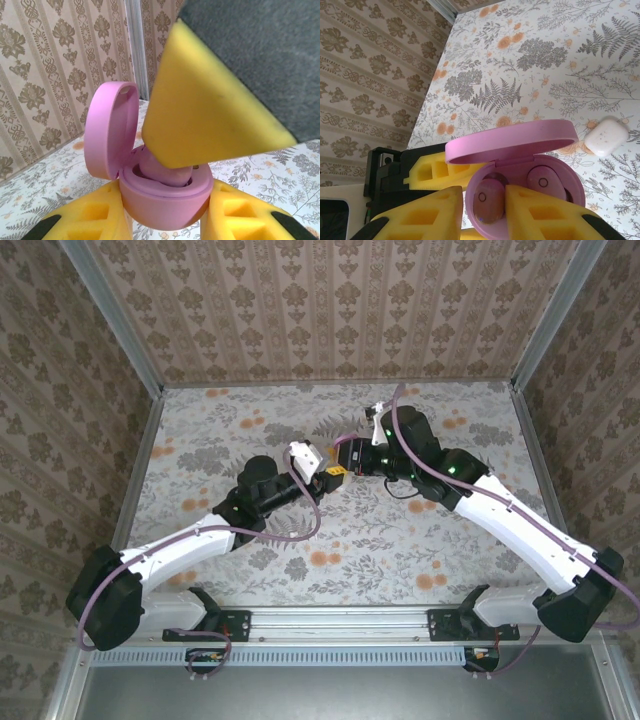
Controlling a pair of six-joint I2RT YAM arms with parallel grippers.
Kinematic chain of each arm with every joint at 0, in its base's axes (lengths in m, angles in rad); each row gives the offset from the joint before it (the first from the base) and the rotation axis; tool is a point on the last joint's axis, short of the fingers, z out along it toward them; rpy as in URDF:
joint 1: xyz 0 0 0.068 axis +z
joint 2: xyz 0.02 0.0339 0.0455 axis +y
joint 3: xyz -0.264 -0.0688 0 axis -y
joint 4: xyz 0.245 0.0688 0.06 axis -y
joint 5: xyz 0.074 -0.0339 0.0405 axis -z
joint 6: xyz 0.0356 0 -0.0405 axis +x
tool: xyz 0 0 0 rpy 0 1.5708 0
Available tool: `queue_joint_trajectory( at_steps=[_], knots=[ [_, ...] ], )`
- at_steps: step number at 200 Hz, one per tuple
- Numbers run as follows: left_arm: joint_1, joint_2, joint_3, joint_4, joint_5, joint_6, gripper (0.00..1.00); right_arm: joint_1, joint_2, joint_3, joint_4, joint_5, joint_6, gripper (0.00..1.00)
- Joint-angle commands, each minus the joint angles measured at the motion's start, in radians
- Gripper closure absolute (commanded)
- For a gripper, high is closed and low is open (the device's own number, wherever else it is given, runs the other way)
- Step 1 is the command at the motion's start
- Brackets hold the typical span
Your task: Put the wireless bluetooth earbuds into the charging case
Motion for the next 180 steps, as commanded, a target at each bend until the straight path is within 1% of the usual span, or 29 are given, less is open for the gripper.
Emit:
queue_joint_trajectory(
  at_steps=[1,67,87,109,125,142,180],
  knots=[
    [-0.010,0.002,0.041,0.043,-0.005,0.012,0.70,0.002,-0.033,0.030,-0.012,0.022,-0.004,0.69],
    [-0.010,0.002,0.038,0.043,-0.006,0.012,0.70,0.000,-0.054,0.022,0.011,0.017,-0.001,0.70],
    [-0.010,0.000,0.036,0.041,-0.008,0.015,0.70,-0.005,-0.069,0.010,0.033,0.004,-0.002,0.73],
    [-0.008,0.001,0.038,0.039,-0.008,0.018,0.70,-0.008,-0.081,0.001,0.053,-0.010,0.004,0.73],
    [-0.009,0.003,0.043,0.036,-0.003,0.019,0.70,-0.011,-0.084,-0.008,0.068,-0.022,0.001,0.76],
    [-0.009,0.004,0.046,0.032,0.000,0.021,0.70,-0.013,-0.066,-0.011,0.078,-0.058,0.001,0.78],
    [-0.010,0.002,0.052,0.025,0.007,0.022,0.70,-0.014,-0.023,-0.012,0.072,-0.074,0.013,0.81]
  ],
)
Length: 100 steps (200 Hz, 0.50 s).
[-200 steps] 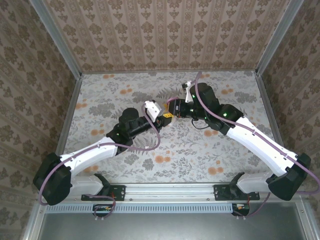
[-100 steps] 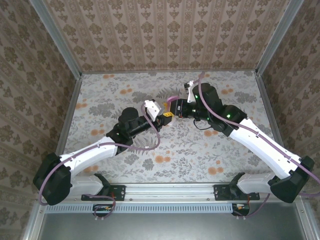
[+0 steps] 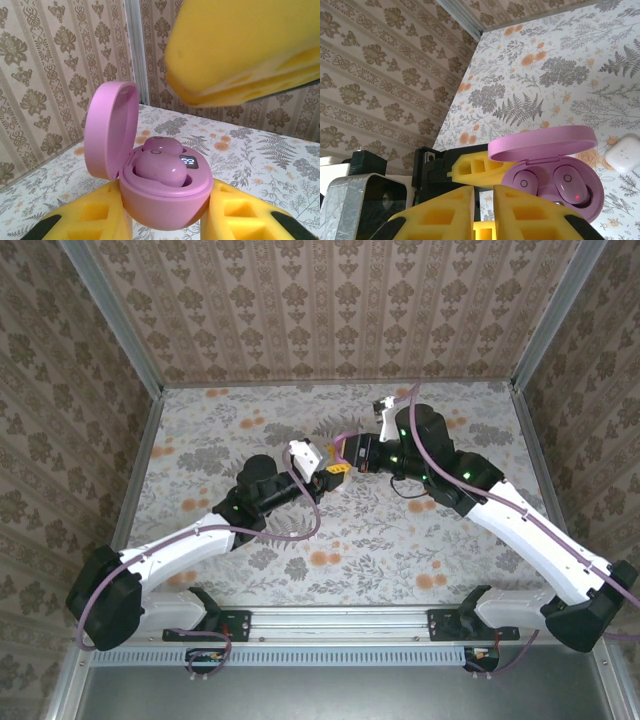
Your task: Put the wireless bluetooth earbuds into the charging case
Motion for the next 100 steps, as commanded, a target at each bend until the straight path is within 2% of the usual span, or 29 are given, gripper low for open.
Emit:
queue_joint_trajectory(
  at_steps=[1,100],
  knots=[
    [-0.010,0.002,0.041,0.020,0.005,0.019,0.70,-0.006,0.031,-0.011,0.022,-0.032,0.009,0.81],
    [-0.010,-0.002,0.047,0.014,-0.001,0.019,0.70,-0.015,0.039,-0.049,0.026,-0.047,0.003,0.77]
  ],
)
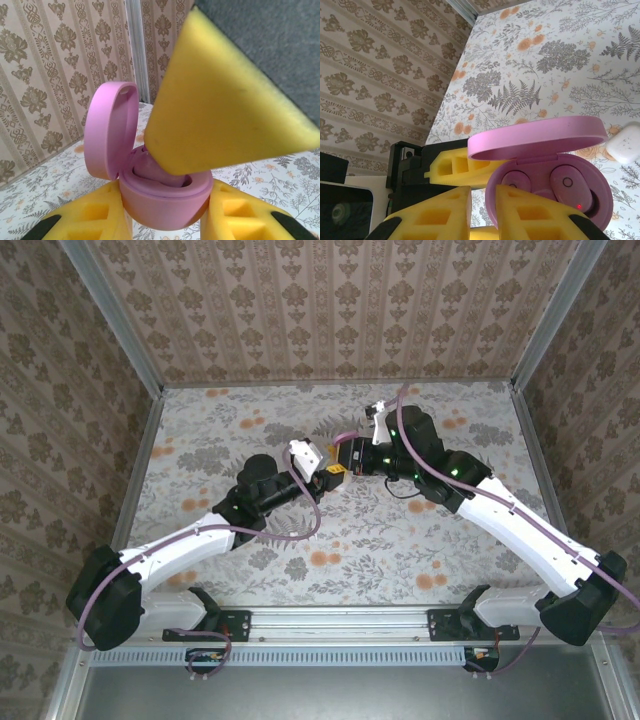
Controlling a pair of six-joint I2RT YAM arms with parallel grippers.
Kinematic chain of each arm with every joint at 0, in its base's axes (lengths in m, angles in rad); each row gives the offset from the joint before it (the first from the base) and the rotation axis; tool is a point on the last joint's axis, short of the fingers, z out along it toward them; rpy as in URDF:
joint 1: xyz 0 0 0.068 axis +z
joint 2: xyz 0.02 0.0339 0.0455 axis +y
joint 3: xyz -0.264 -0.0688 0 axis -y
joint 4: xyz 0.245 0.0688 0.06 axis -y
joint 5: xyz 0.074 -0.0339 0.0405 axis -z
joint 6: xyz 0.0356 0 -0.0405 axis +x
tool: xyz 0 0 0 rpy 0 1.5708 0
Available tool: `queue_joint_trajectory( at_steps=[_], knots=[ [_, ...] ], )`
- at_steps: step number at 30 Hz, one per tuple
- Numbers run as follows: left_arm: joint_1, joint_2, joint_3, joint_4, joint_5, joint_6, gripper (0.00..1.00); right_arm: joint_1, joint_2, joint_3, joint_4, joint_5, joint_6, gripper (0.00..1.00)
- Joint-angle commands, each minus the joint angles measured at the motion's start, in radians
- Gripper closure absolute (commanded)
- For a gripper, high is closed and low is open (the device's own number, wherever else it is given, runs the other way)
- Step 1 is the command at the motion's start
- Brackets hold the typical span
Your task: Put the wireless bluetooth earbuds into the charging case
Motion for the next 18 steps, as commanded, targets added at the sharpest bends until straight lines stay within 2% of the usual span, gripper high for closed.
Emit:
queue_joint_trajectory(
  at_steps=[1,10,18],
  knots=[
    [-0.009,-0.002,0.043,0.026,0.002,0.018,0.70,-0.009,0.001,-0.020,0.006,-0.018,0.003,0.77],
    [-0.010,0.008,0.057,0.018,-0.004,0.024,0.70,-0.029,0.000,-0.023,0.018,-0.047,0.004,0.76],
    [-0.009,0.032,0.069,0.027,-0.002,0.020,0.70,-0.047,-0.089,-0.065,0.094,-0.045,-0.018,0.71]
  ],
)
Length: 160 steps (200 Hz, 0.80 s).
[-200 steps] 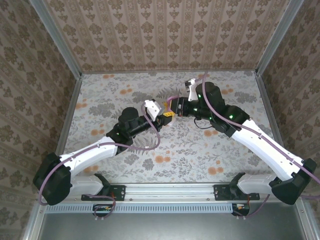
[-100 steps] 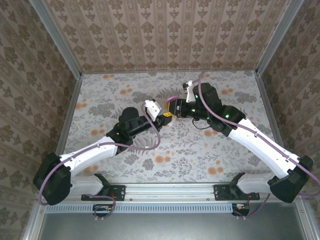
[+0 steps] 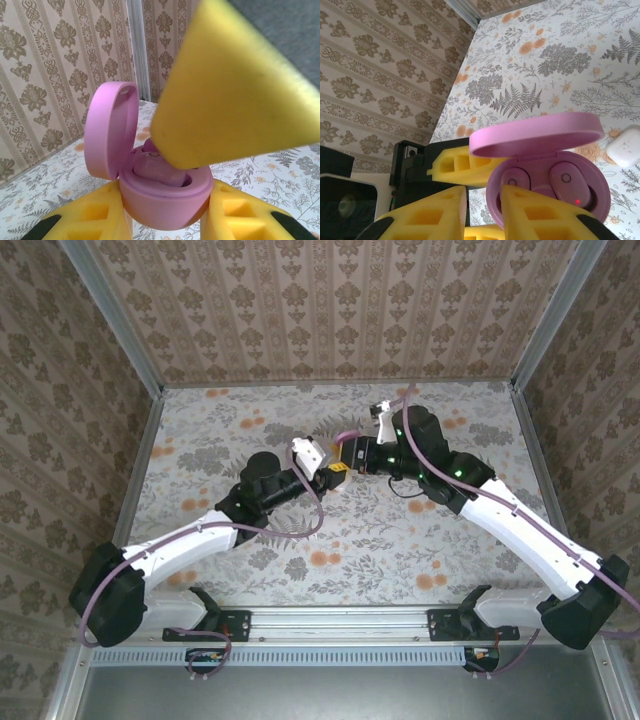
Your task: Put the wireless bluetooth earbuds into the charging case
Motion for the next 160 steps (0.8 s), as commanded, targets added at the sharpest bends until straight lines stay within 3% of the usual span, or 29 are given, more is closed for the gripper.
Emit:
queue_joint_trajectory(
  at_steps=[1,65,96,125,160],
  knots=[
    [-0.010,0.008,0.044,0.038,0.003,0.018,0.70,-0.013,-0.069,-0.028,0.061,-0.007,-0.019,0.71],
    [-0.010,0.020,0.057,0.035,0.011,0.013,0.70,-0.046,-0.180,-0.064,0.090,0.081,-0.050,0.67],
    [-0.009,0.017,0.054,0.031,0.014,0.010,0.70,-0.111,-0.196,-0.047,0.027,0.116,-0.020,0.62],
    [-0.011,0.004,0.046,0.023,0.007,0.009,0.70,-0.218,-0.201,-0.065,0.015,0.050,0.077,0.55],
    [-0.013,-0.007,0.034,0.031,0.014,0.006,0.70,-0.312,-0.168,-0.084,0.080,-0.123,0.178,0.52]
  ],
)
